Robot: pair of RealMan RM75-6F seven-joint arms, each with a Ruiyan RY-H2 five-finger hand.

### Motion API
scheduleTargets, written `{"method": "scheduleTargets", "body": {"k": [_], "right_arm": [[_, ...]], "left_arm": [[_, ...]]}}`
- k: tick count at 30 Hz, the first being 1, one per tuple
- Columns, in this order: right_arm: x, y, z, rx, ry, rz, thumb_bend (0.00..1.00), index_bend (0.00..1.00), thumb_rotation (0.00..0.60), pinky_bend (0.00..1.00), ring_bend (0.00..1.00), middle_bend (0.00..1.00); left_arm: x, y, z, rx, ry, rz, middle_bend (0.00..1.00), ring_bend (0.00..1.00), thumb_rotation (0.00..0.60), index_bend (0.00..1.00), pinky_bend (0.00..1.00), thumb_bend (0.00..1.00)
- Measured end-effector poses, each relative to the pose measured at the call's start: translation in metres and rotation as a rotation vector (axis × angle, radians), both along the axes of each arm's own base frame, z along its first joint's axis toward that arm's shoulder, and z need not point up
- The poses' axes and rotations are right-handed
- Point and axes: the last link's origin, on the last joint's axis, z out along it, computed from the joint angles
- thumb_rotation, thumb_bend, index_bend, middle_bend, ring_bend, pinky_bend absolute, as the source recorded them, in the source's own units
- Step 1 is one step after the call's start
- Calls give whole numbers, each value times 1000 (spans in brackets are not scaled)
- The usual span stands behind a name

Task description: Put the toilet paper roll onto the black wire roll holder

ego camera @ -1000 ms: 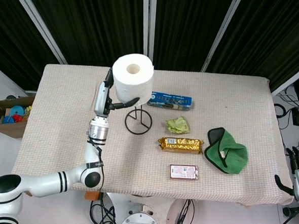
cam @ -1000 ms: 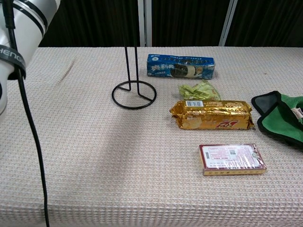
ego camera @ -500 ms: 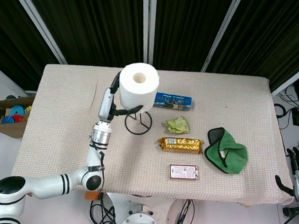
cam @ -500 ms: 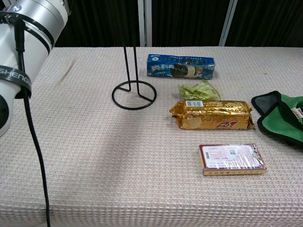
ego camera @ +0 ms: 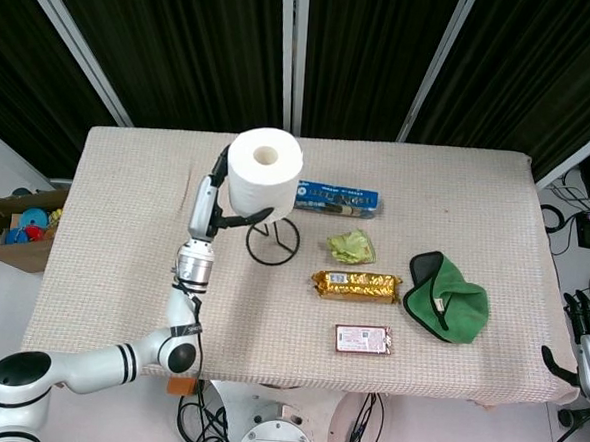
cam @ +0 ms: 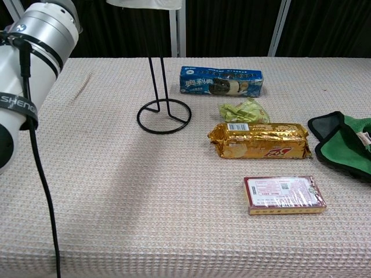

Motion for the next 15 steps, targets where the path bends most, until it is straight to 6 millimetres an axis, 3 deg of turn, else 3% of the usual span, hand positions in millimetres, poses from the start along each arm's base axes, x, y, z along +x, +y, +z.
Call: {"method": "scheduleTargets", "body": {"k": [6,9,15], "right_arm": [[2,-1,-3,8,4,3,280,0,600,0,0,0],[3,-2,-3,10,5,5,279,0,600,0,0,0],[5,-2,-4,10,4,6,275,0,600,0,0,0]], "left_arm": [[-8,-4,-4,-36,4,-14,84,132,600,11,255,172],[-9,-5,-4,-37,6,-27,9,93,600,0,228,128],[-11,-7,-4,-31,3,-33,0,60,600,0,213,90]]}}
